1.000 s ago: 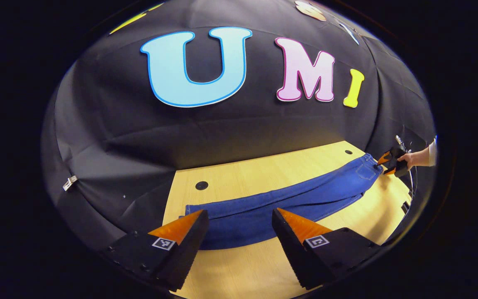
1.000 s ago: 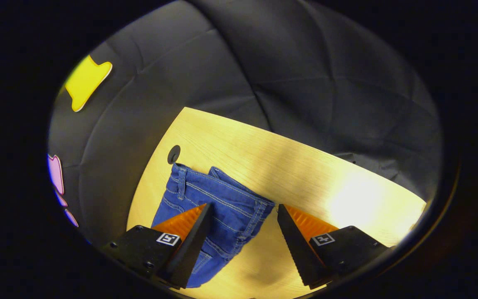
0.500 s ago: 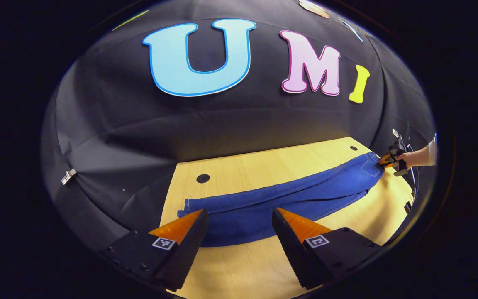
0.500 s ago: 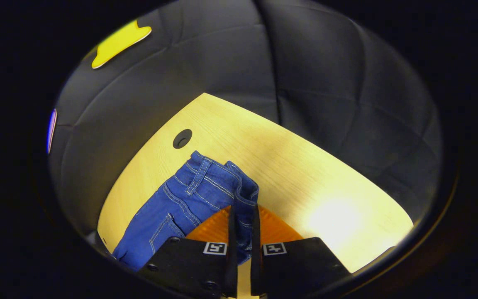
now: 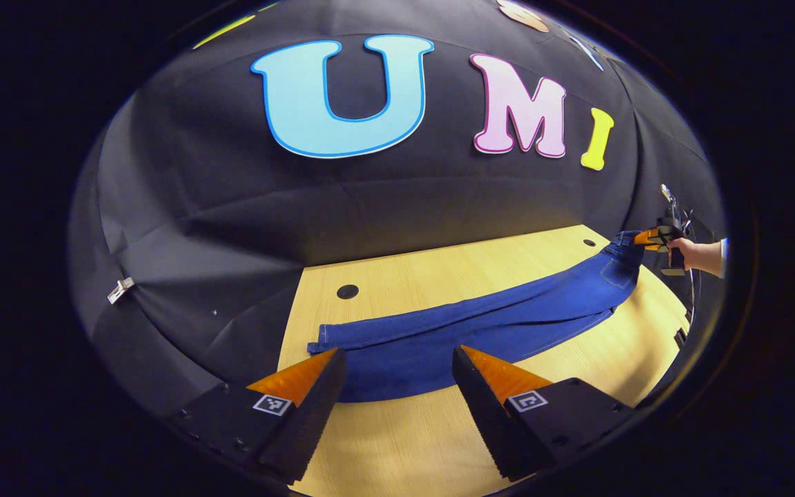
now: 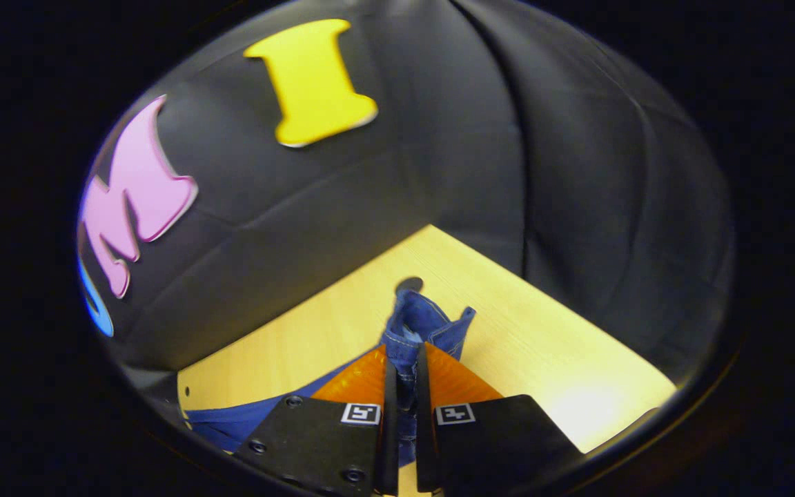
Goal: Grasp the waist and the cuffs of the jeans and fold them to make the two legs overlap; first hold the waist and fold one-third of the jeans toward the cuffs, then hold the cuffs and fold the remaining one-third in the same direction to finish folding.
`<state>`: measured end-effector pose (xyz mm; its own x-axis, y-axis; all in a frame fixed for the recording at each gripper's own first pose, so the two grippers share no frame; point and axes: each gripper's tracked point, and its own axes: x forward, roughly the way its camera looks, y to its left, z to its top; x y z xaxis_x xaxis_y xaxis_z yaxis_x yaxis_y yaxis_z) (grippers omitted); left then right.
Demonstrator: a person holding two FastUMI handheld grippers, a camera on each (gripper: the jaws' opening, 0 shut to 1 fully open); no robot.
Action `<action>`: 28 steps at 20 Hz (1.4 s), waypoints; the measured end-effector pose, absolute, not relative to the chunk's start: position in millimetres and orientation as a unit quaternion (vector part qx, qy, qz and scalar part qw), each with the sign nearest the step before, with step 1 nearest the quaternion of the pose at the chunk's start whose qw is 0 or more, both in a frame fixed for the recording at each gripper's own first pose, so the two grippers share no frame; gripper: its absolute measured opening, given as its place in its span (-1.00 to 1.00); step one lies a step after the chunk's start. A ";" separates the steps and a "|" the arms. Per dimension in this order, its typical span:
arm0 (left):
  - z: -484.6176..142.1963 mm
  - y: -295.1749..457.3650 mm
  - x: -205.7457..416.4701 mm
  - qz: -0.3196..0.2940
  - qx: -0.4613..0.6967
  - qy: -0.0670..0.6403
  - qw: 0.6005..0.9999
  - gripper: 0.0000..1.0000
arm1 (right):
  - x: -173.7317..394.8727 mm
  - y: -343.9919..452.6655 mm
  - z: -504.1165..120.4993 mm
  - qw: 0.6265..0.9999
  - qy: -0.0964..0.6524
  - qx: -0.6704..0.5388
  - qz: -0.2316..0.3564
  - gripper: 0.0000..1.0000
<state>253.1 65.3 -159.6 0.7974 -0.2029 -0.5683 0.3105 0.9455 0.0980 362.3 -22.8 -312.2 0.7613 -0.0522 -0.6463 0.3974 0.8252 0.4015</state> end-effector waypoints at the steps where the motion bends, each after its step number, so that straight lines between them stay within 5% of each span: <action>1: -159.4 67.5 249.8 -0.137 0.090 0.287 0.944 0.96 | 356.7 -9.7 -283.5 0.916 0.301 0.244 -0.106 -0.72; 2: -158.7 69.9 246.6 -0.138 0.087 0.286 0.944 0.96 | 350.2 3.6 -258.9 0.928 0.288 0.220 -0.083 -0.72; 3: -158.2 71.7 242.5 -0.140 0.084 0.286 0.944 0.96 | 347.4 11.7 -244.7 0.937 0.283 0.196 -0.064 -0.92; 7: -168.5 86.5 224.3 -0.144 0.081 0.294 0.942 0.96 | 300.1 52.5 -259.6 0.917 0.346 0.196 0.015 -0.91; 18: -183.1 132.3 168.5 -0.096 0.048 0.319 0.942 0.96 | 198.1 146.8 -210.4 0.896 0.360 0.192 0.174 -0.91; 28: -215.9 119.9 203.5 -0.087 0.023 0.373 0.924 0.96 | 141.9 193.9 -281.6 0.838 0.464 0.179 0.225 -1.00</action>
